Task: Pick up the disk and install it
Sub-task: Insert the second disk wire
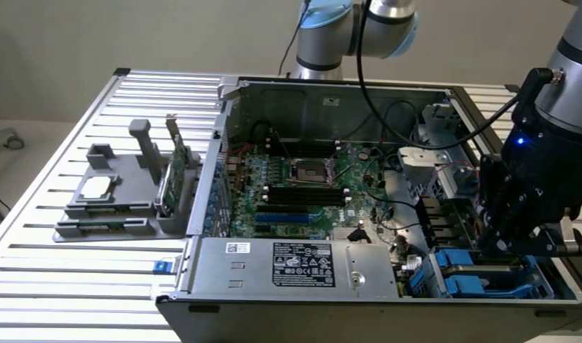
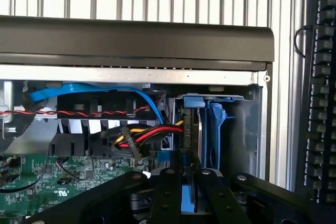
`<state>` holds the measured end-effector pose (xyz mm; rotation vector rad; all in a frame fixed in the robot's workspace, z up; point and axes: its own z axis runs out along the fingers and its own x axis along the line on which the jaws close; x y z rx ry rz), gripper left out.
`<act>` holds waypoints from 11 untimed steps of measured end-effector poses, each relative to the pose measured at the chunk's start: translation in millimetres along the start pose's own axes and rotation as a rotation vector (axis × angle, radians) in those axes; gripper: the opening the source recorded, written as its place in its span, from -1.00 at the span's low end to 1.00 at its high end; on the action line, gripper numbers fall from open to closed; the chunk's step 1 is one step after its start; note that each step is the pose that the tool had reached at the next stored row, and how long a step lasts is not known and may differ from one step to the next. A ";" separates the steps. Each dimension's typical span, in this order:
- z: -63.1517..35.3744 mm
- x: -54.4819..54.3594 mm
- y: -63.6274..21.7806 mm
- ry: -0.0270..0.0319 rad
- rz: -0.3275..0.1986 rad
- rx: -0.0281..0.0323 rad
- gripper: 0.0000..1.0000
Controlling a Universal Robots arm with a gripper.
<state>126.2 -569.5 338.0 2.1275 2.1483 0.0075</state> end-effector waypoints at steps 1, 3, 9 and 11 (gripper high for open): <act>0.1 -0.7 0.0 0.0013 -0.002 -0.0001 -0.66; 0.2 -2.1 0.0 0.0045 -0.005 -0.0004 -0.66; 0.9 -6.1 -0.1 0.0177 -0.015 -0.0014 -0.66; 1.3 -7.3 -0.2 0.0213 -0.019 -0.0018 -0.66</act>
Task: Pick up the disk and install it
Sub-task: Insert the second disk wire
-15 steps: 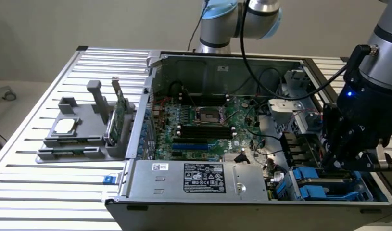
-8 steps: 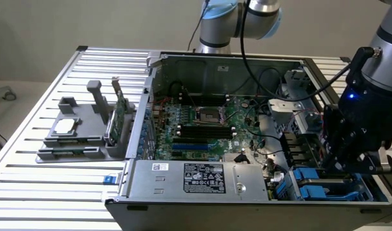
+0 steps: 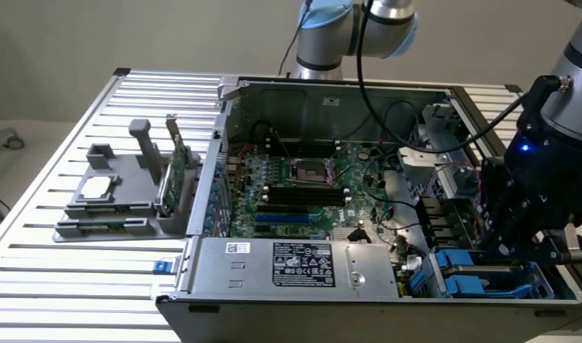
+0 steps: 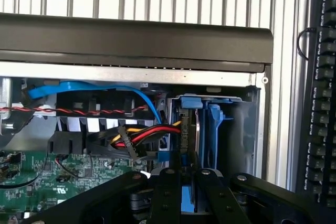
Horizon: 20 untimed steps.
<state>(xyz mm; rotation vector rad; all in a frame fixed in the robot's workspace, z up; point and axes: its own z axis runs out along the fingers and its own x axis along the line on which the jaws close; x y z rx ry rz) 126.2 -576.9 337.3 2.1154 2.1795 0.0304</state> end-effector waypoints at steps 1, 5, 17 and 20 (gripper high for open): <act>0.2 -0.6 0.0 0.0015 -0.002 -0.0002 -0.66; 1.4 -2.5 -0.2 0.0080 -0.013 -0.0011 -0.66; 2.4 -3.2 -0.4 0.0205 -0.027 -0.0025 -0.63; 1.2 -3.4 -0.3 0.0201 -0.027 -0.0023 -0.39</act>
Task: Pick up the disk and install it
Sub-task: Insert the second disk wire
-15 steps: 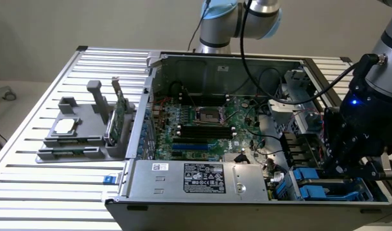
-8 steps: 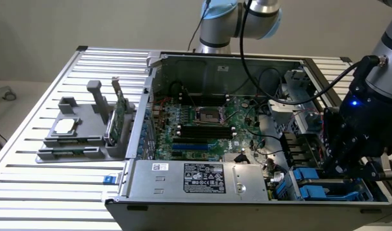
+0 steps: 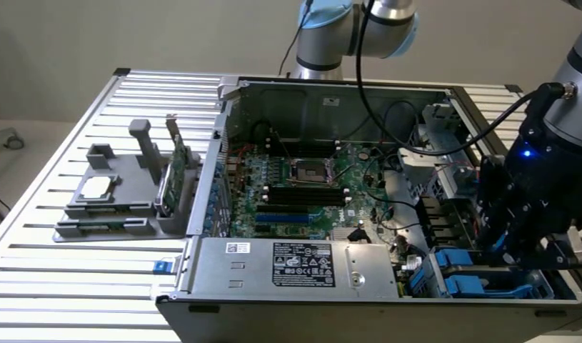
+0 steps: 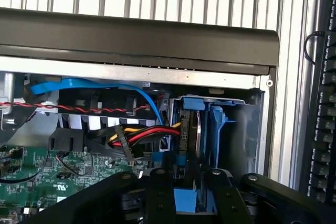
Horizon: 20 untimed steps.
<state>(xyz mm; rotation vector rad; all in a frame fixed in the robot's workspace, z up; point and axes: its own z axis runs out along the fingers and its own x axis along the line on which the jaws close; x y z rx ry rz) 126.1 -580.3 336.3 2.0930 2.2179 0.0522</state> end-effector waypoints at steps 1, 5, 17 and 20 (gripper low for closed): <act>-0.9 0.0 0.1 0.0001 0.000 0.0000 -0.39; -7.6 -0.3 0.6 0.0003 -0.002 0.0001 -0.26; -21.0 -0.4 -19.6 0.0009 -0.009 0.0001 -0.26; -22.9 0.0 -31.1 0.0009 -0.009 0.0000 -0.26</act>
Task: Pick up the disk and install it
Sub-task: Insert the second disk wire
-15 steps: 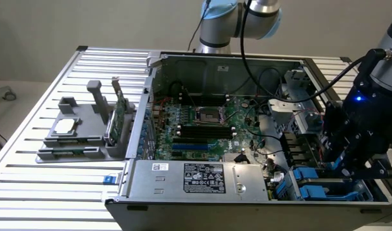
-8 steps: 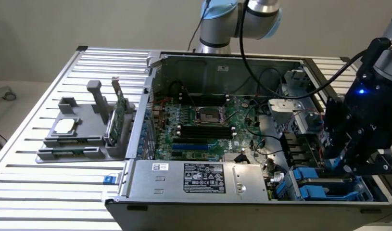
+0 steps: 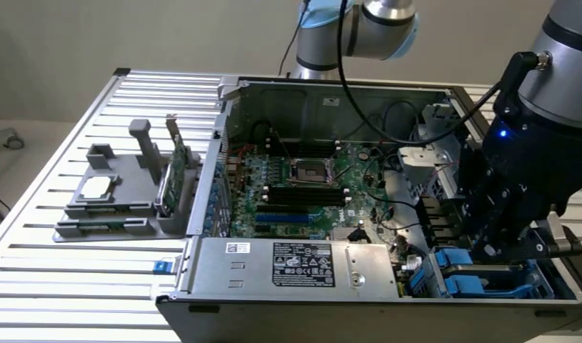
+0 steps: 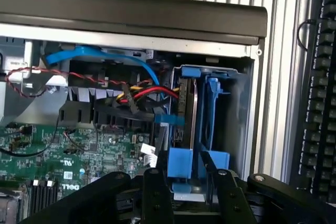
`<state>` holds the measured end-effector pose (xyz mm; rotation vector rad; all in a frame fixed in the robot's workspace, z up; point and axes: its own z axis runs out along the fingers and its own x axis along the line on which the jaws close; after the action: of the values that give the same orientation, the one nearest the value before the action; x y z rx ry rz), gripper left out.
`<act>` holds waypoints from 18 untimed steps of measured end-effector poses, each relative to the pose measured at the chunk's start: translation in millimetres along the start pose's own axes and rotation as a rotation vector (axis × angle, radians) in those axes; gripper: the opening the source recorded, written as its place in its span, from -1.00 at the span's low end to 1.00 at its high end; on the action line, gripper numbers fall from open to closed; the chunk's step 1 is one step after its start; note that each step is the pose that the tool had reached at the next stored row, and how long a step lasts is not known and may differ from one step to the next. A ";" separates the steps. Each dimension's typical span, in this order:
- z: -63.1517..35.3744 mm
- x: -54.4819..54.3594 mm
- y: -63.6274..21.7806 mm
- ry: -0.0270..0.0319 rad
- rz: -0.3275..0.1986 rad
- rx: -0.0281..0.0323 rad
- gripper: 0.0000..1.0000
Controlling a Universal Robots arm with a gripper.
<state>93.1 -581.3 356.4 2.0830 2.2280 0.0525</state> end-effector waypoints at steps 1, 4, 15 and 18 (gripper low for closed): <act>-0.9 0.1 -3.0 -0.0001 0.000 0.0000 -0.26; -2.2 0.8 -13.3 0.0001 0.000 -0.0003 -0.26; -2.3 0.8 -13.6 0.0015 -0.001 -0.0004 -0.79; -2.3 0.8 -13.6 0.0015 -0.001 -0.0004 -0.79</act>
<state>79.3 -581.3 357.4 2.0823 2.2297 0.0545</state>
